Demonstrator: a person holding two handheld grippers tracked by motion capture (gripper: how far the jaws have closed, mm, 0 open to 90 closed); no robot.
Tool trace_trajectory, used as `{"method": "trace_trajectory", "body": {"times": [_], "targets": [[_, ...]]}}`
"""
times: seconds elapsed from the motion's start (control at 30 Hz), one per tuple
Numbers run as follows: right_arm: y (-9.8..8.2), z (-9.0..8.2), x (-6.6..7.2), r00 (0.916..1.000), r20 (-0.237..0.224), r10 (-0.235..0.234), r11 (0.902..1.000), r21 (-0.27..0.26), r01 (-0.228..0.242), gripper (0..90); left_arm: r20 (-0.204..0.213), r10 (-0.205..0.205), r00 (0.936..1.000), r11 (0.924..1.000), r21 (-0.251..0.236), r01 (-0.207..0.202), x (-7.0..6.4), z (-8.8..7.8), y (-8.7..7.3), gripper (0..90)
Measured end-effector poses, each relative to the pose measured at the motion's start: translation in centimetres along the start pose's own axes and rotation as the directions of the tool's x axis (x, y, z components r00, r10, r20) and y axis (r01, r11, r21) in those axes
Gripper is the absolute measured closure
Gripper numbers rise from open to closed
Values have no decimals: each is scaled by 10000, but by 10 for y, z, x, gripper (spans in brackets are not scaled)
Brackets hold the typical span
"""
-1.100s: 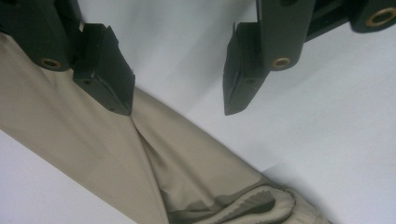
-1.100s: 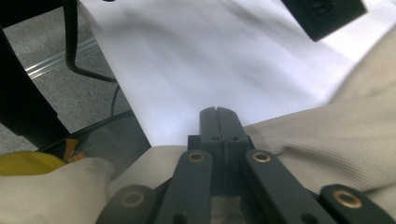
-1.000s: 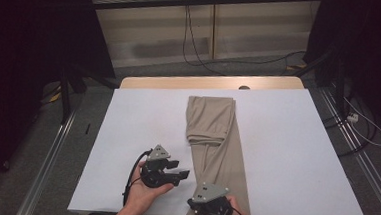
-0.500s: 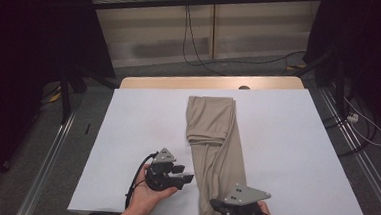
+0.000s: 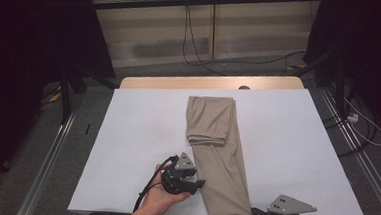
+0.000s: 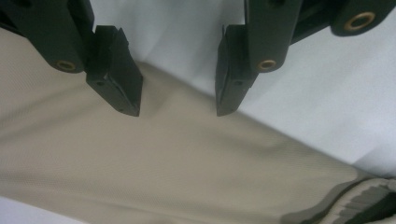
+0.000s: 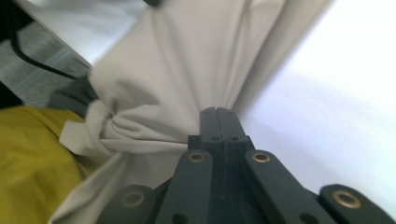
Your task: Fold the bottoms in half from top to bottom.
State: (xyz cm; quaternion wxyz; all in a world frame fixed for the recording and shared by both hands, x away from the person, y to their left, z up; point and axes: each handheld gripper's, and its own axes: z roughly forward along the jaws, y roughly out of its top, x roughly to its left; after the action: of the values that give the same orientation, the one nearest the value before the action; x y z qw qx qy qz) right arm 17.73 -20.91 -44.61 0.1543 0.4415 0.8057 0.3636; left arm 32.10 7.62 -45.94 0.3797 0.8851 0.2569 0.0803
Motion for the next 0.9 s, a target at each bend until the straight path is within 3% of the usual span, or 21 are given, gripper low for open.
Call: {"method": "trace_trajectory", "body": {"times": [0.1, 0.2, 0.23, 0.27, 0.37, 0.47, 0.53, 0.67, 0.7, 0.77, 0.8, 0.9], "targets": [[-6, -6, -3, 9990, 444, -8, 9995, 325, -7, 900, -40, 3, 10000, 10000, -13, -3, 0, 0, 0, 516], [-4, -11, -5, 9997, 261, 20, 10000, -97, -18, 900, -179, -52, 9998, 9999, 105, 54, -1, -1, 1, 505], [0, -8, -6, 9997, 235, 25, 9996, -277, -18, 879, 139, -126, 9998, 9999, 79, 124, 0, -1, 1, 498], [5, -4, -9, 9998, 183, -18, 9992, -406, 26, 777, 125, -173, 9998, 9998, 65, 172, -2, -1, 1, 514], [27, 21, -20, 9998, -131, -171, 9981, -586, 163, 725, 314, -105, 9995, 9999, -3, 105, -5, -2, 3, 548], [49, 49, -33, 9989, -61, -469, 9987, -215, 467, 680, 290, -85, 9995, 9998, -181, 90, -4, -3, 7, 539], [60, 65, -39, 9985, 140, -535, 9984, -159, 537, 615, 102, 10, 9999, 9998, -196, -8, -1, -1, 11, 519], [72, 90, -48, 9938, 880, -686, 9976, 82, 682, 592, -85, -380, 9992, 9991, -185, 378, 10, 1, 13, 457], [74, 94, -52, 9953, 807, -540, 9984, -93, 550, 636, -246, -374, 9990, 9992, -162, 370, 13, 1, 12, 439], [78, 97, -55, 9969, 687, -397, 9991, -105, 405, 856, -296, -433, 9986, 9989, -202, 427, 17, 0, 12, 434], [78, 96, -55, 9962, 778, -395, 9991, -102, 404, 898, -333, -488, 9983, 9986, -210, 482, 18, -1, 12, 432], [76, 87, -55, 9968, 797, -25, 9999, -165, 38, 900, -395, -626, 9973, 9976, -334, 613, 24, -3, 12, 417]]}}
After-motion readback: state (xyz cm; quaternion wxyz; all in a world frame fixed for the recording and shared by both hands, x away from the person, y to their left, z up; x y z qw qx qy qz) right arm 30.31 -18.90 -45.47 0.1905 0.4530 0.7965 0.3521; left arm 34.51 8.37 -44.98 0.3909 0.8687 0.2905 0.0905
